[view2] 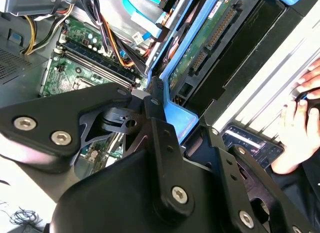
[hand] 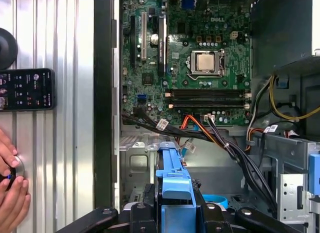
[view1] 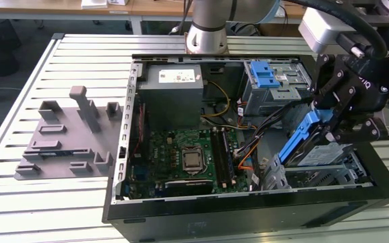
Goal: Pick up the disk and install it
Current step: 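Insert the disk into the insertion slot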
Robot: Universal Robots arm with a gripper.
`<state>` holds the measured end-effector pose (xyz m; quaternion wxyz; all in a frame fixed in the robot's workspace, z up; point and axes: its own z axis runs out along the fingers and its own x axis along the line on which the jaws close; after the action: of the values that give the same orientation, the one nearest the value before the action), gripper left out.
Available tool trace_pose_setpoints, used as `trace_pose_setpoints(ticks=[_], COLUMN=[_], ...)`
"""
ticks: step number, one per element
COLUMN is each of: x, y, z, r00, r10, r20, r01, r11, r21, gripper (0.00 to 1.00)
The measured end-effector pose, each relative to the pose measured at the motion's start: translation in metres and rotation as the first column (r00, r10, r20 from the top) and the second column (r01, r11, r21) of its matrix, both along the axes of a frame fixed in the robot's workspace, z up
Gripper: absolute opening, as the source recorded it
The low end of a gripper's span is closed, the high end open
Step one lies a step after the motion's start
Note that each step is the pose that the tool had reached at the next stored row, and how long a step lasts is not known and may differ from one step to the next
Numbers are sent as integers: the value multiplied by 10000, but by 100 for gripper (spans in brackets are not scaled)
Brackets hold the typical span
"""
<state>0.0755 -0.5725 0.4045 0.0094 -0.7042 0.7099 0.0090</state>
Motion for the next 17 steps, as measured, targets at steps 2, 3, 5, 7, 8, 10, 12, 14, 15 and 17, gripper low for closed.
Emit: trace_pose_setpoints(ticks=[2, 3, 5, 7, 8, 10, 12, 14, 15, 17], x=[0, 0, 0, 0, 0, 0, 0, 0, 0, 0], y=[0, 0, 0, 0, 0, 0, 0, 0, 0, 0], z=[-19, -29, -48, -68, -77, -97, -116, -135, -144, -162], r00=[10000, 10000, 10000, 10000, 10000, 10000, 10000, 10000, 10000, 10000], r10=[0, 0, -1, 0, 0, 0, 0, 0, 0, 0], r20=[0, 0, 0, 0, 0, 0, 0, 0, 0, 0], r01=[0, 0, 1, 0, 0, 0, 0, 0, 0, 0], r11=[10000, 10000, 10000, 10000, 10000, 10000, 10000, 10000, 10000, 10000], r21=[-2, -1, -1, -1, -1, -1, -1, -1, -1, -1], gripper=[36, 36, 36, 36, 36, 36, 36, 36, 36, 36])
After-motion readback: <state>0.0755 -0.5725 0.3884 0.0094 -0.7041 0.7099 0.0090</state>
